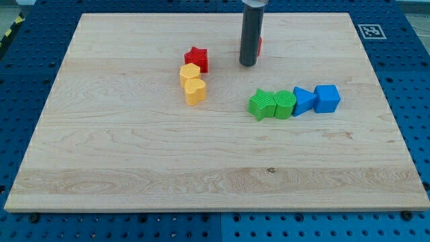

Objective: Push red circle close to the red star

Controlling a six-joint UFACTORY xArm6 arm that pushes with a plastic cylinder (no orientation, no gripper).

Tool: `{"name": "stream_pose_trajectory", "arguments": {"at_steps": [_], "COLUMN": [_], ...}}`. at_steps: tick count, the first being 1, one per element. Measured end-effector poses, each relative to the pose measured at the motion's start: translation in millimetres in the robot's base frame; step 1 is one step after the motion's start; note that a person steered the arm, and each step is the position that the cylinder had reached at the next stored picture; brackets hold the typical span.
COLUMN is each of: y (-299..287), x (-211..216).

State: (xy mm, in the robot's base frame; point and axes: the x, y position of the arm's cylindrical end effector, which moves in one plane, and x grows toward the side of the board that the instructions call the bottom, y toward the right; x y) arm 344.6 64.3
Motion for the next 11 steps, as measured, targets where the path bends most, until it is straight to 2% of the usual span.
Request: {"name": "stream_pose_trajectory", "arguments": {"at_steps": [2, 4, 6, 7, 11], "y": [46, 50, 63, 33, -4], "x": [0, -4, -41, -50, -52]}}
